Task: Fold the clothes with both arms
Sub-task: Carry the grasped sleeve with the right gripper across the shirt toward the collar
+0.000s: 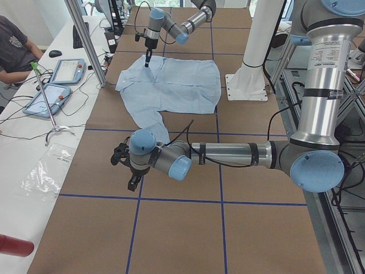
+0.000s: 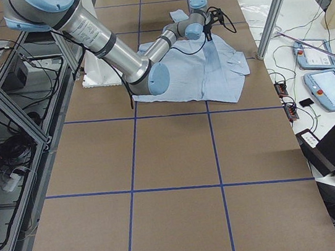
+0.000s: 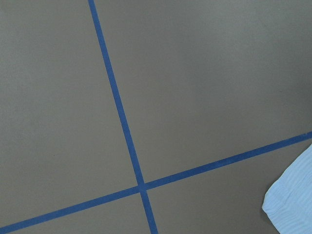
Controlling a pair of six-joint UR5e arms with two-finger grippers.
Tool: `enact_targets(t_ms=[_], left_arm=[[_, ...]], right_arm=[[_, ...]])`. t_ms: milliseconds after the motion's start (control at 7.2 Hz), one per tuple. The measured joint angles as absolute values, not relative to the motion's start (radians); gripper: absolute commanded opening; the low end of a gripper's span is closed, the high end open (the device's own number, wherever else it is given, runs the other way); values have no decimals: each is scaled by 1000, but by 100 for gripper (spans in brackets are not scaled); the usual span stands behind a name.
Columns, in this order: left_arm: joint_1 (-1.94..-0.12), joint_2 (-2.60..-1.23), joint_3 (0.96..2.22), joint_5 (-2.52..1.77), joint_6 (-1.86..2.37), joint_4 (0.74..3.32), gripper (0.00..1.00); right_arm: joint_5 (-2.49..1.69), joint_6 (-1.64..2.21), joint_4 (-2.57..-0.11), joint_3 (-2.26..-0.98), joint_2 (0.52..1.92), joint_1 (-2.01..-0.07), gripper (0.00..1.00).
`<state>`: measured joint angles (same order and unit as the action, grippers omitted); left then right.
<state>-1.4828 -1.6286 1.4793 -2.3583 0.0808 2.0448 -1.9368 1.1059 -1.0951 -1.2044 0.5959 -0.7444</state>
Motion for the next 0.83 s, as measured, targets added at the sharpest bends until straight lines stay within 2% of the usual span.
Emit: enact_targets(t_ms=[556,695,834], left_arm=[[-1483,-1632,1481,-2359,82,2045,100],[-1483,-1633,1481,-2359,83,2045,100],[-1485,-1633,1483,-2359,84,2045,100]], right_arm=[[-1918,1080,-1092,-1022,481,-715,0],[-1914,1069,-1092,-979,454,-714,31],[-1909,1064,-1088,-949,434,-711,99]])
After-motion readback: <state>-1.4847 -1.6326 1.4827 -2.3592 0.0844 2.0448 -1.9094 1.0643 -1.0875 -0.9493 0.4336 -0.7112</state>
